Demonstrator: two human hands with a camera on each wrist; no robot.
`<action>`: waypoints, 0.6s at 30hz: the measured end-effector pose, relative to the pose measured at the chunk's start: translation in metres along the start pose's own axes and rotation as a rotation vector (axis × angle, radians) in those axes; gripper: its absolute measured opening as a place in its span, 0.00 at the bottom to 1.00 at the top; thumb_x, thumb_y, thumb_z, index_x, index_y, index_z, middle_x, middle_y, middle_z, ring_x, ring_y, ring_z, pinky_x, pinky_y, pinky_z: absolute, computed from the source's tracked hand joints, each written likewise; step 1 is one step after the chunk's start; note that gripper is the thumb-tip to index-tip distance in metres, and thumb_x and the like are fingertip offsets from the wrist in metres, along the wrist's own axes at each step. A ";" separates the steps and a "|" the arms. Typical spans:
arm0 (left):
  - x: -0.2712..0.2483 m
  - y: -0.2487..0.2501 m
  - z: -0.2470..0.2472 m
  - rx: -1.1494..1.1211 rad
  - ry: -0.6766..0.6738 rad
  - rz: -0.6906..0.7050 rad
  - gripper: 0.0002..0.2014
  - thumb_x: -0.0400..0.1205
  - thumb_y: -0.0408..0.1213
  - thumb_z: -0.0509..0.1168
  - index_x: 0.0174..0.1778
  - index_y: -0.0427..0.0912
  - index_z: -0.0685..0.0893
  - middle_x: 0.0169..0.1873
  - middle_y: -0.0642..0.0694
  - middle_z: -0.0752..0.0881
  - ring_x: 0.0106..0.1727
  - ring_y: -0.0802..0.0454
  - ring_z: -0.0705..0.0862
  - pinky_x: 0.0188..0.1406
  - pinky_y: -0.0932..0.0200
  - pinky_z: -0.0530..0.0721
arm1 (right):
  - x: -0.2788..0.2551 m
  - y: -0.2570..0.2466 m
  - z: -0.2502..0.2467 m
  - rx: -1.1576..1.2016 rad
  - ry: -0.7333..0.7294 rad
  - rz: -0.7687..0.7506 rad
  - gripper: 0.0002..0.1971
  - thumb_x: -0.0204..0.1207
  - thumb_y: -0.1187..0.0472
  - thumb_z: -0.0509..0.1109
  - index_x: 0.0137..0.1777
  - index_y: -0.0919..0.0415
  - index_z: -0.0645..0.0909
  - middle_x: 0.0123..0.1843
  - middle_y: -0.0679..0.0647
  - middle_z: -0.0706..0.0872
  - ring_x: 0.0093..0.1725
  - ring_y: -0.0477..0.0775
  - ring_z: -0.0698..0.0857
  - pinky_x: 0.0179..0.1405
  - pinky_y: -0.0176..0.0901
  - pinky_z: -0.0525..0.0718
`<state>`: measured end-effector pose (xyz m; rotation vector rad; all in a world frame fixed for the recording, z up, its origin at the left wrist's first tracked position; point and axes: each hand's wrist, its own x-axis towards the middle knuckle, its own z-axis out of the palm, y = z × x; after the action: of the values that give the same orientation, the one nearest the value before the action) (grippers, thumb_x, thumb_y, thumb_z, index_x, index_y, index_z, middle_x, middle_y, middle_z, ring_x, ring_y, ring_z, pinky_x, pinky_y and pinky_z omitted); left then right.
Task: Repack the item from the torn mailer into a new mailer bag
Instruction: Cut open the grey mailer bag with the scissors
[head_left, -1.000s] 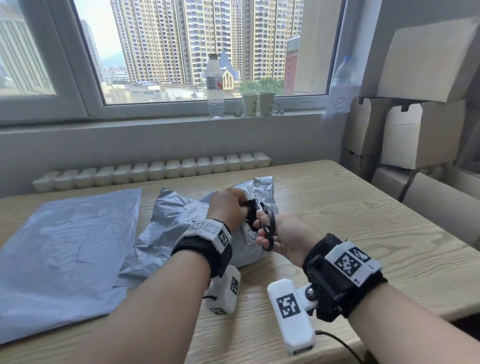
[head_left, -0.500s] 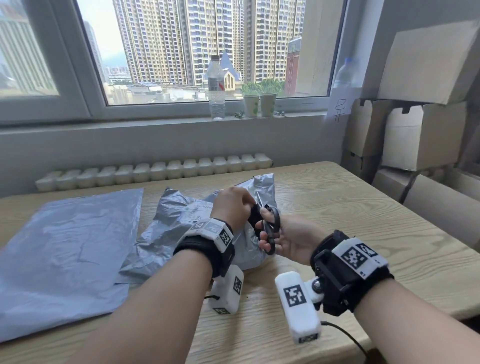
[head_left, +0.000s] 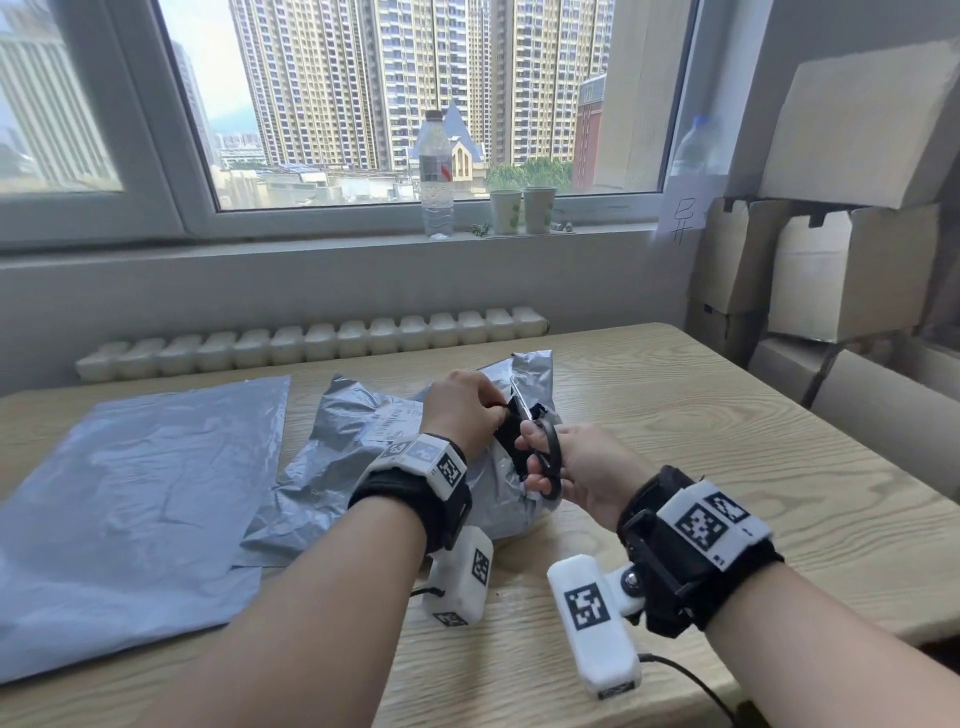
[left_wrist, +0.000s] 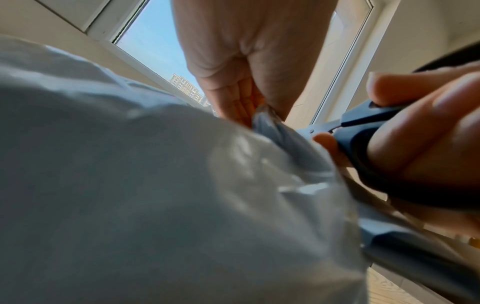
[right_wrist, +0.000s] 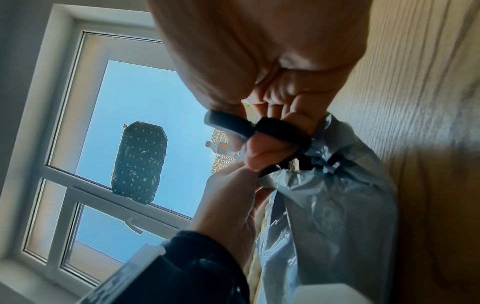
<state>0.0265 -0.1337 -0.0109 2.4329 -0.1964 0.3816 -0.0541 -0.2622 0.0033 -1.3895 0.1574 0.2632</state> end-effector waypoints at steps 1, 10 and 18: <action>0.000 0.000 -0.001 -0.004 0.000 0.001 0.05 0.74 0.35 0.72 0.44 0.44 0.92 0.45 0.47 0.91 0.50 0.50 0.87 0.54 0.55 0.84 | 0.000 0.000 -0.001 -0.006 -0.010 -0.002 0.08 0.81 0.64 0.66 0.46 0.70 0.78 0.32 0.58 0.74 0.17 0.43 0.77 0.18 0.31 0.81; 0.001 -0.005 -0.010 -0.082 -0.011 -0.008 0.04 0.73 0.34 0.73 0.41 0.45 0.91 0.42 0.47 0.91 0.47 0.52 0.87 0.51 0.58 0.84 | 0.005 -0.011 0.008 -0.019 -0.061 0.059 0.16 0.82 0.50 0.64 0.45 0.65 0.74 0.31 0.57 0.74 0.29 0.51 0.75 0.19 0.32 0.81; 0.001 -0.011 -0.016 -0.094 -0.028 -0.046 0.04 0.70 0.37 0.75 0.34 0.47 0.86 0.36 0.50 0.86 0.42 0.53 0.85 0.41 0.62 0.82 | 0.014 -0.012 0.005 -0.051 0.011 0.007 0.09 0.80 0.63 0.68 0.44 0.70 0.79 0.30 0.58 0.76 0.16 0.43 0.77 0.18 0.29 0.81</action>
<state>0.0268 -0.1155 -0.0051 2.3469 -0.1666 0.3118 -0.0379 -0.2577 0.0124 -1.4418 0.1650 0.2671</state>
